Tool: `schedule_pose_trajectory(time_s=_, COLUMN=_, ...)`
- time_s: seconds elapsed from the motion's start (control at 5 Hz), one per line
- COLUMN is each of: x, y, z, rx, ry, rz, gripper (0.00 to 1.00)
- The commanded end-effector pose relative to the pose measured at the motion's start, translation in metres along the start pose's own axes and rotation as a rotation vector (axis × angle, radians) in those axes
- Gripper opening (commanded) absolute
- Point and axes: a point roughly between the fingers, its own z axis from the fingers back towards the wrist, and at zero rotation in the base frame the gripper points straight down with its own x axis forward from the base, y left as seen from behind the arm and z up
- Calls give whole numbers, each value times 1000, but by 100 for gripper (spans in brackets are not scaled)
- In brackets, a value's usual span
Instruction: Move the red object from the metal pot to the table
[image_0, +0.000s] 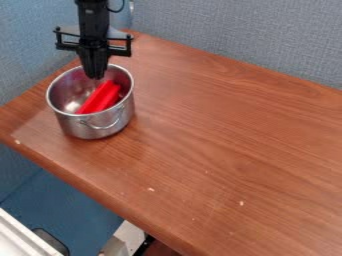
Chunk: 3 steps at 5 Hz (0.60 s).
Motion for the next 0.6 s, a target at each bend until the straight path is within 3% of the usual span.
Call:
schedule_pose_trajectory(time_s=0.0, x=8, y=11, z=38, rx=-17, ry=-99, rz=34, gripper=100)
schedule_pose_trajectory(time_s=0.2, x=5, y=11, z=36, rx=-21, ry=-105, rz=61, gripper=100)
schedule_pose_trajectory(time_s=0.4, x=-1, y=9, z=31, rx=-6, ry=-109, rz=67, gripper=100)
